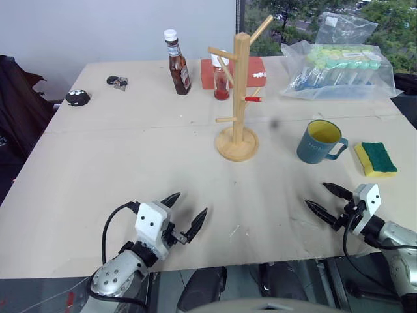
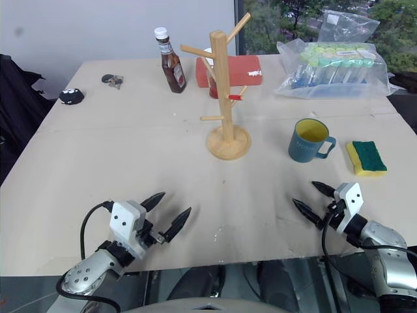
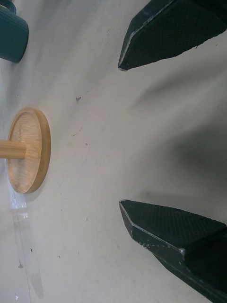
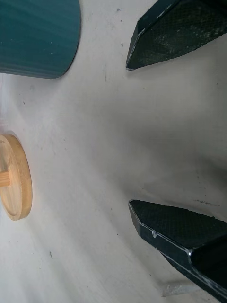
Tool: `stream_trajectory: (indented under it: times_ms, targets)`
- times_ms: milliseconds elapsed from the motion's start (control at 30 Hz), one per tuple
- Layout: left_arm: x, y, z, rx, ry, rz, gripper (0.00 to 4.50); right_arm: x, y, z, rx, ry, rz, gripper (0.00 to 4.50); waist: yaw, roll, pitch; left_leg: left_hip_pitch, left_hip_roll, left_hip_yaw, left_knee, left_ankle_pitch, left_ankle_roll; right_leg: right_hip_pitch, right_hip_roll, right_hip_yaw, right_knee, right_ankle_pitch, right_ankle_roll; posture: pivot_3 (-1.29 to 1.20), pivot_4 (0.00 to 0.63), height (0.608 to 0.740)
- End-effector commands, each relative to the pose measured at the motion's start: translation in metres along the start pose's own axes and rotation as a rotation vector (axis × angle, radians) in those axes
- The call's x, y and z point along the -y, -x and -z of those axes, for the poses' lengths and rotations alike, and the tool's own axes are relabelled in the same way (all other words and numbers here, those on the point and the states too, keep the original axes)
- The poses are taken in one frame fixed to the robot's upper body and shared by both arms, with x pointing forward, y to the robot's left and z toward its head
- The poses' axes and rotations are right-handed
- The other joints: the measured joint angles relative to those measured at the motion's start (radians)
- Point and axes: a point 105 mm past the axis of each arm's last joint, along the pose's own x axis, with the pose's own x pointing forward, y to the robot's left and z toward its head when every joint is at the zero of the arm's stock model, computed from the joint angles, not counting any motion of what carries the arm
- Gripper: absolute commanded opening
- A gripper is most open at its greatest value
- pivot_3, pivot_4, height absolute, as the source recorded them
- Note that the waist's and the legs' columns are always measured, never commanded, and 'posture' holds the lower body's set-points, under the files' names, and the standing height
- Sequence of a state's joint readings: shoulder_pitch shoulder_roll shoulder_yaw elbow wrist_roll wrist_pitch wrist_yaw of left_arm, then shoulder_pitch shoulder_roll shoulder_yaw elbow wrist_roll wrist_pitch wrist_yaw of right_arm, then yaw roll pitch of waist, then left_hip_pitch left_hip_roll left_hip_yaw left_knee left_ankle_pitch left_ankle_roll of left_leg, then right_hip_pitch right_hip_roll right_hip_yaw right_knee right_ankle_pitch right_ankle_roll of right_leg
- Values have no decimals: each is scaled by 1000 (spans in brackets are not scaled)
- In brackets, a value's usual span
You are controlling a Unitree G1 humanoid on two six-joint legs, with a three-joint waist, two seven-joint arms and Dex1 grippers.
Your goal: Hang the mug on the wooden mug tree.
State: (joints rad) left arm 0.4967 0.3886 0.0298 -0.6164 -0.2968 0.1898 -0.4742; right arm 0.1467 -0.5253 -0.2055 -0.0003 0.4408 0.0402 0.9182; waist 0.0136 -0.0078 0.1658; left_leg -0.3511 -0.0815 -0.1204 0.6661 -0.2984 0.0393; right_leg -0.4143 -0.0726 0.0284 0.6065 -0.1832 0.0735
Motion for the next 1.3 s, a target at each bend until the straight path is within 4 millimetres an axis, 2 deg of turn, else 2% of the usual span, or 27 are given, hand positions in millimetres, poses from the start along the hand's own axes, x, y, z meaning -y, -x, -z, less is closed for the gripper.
stream_trajectory:
  times_ms: [33,367,600,733,833,967,1167,1300]
  targets:
    - [3,-2,-6,29,-19,39,4500,2,7,-6,19,31,23,4430,0,0,0,0,0,0,0,0,0,0,0,0,0,0,0,0,150,737]
    - [7,-7,-5,45,-20,101,4500,0,16,-5,22,42,72,4430,0,0,0,-1,0,-1,0,0,0,0,0,-1,0,0,0,0,150,737]
    - [5,-9,-6,52,-33,114,4500,3,11,-10,52,55,131,4430,0,0,1,-1,0,-1,0,0,0,0,0,-1,0,0,0,0,150,737]
    - [9,-11,-3,12,-148,206,4500,18,10,-14,66,77,287,4430,1,1,1,-1,0,-1,0,0,0,0,0,-1,0,0,0,0,150,737]
    - [3,-21,-18,45,-152,248,4500,34,10,-22,89,100,438,4430,2,3,2,-1,0,-1,0,0,0,0,0,-1,0,0,0,0,150,737]
    - [15,-32,-43,76,-198,395,4500,51,9,-34,119,92,569,4430,0,3,2,-1,-1,-2,0,1,-1,-1,1,-2,1,0,0,0,150,737]
    - [35,-49,-83,152,-197,550,4500,64,-1,-47,174,70,645,4430,-2,4,2,-2,-1,-1,0,3,-5,-2,1,-1,1,4,-1,0,150,737]
    - [45,-56,-95,162,-216,593,4500,71,-6,-51,200,55,685,4430,-4,4,2,-2,-1,-1,0,3,-6,-3,1,-1,1,5,-1,0,150,737]
